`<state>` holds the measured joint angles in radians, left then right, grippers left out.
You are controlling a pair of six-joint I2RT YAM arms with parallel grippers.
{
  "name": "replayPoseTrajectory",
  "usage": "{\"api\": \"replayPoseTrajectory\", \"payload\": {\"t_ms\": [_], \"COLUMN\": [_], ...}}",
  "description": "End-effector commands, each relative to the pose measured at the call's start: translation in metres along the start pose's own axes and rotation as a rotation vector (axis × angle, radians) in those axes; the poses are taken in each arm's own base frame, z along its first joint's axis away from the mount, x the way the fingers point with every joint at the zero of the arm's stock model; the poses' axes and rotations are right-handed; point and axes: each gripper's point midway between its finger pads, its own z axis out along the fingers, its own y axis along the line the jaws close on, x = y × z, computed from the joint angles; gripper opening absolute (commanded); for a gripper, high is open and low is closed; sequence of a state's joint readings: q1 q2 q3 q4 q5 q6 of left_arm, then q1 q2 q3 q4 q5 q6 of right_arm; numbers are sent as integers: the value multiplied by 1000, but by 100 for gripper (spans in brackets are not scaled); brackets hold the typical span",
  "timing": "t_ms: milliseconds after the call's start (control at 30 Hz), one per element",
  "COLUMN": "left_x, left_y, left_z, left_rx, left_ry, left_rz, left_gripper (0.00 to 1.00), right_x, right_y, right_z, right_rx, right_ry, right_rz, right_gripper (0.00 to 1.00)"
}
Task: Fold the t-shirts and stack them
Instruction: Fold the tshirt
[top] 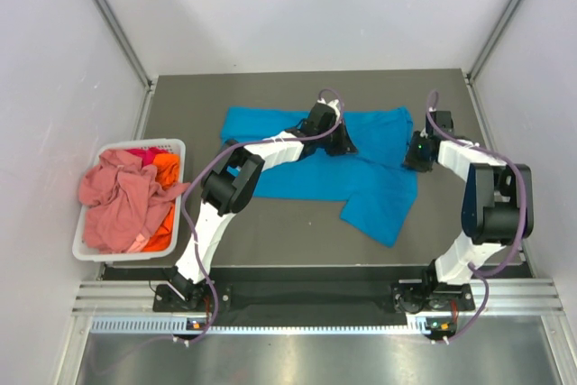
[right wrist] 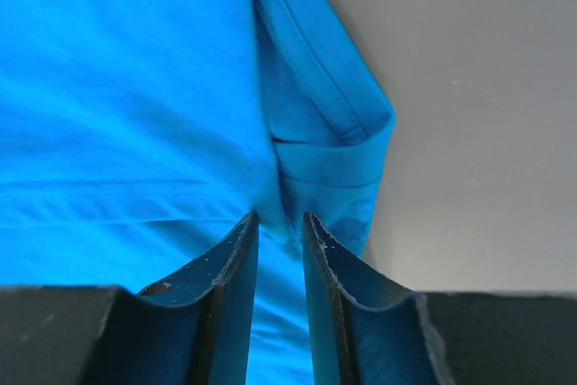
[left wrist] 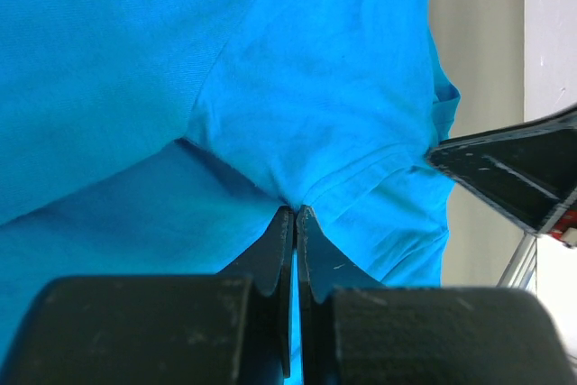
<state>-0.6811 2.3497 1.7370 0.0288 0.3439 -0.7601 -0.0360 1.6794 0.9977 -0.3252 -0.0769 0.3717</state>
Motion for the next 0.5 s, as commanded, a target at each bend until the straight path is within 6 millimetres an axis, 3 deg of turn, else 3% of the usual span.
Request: {"api": "replayPoseTrajectory", "payload": {"t_ms": [0,200,467], "left_x": [-20,-18,-16], "left_y": [-18,-14,-14], "left_z": [-3,-1,3], "left_rx": [47,41,47], "left_ry": [-42,-38,-33], "left_rz": [15,14,11], "left_gripper": [0,0,0], "right_x": [-19,-20,-24], "right_y": [-1,3,0], "right_z": [3,12,10], "right_rx": [7,-20,-4], "right_ry": [-45,-44,-55], "right_rz": [-13,-25,-35], "right_gripper": [28,26,17]}}
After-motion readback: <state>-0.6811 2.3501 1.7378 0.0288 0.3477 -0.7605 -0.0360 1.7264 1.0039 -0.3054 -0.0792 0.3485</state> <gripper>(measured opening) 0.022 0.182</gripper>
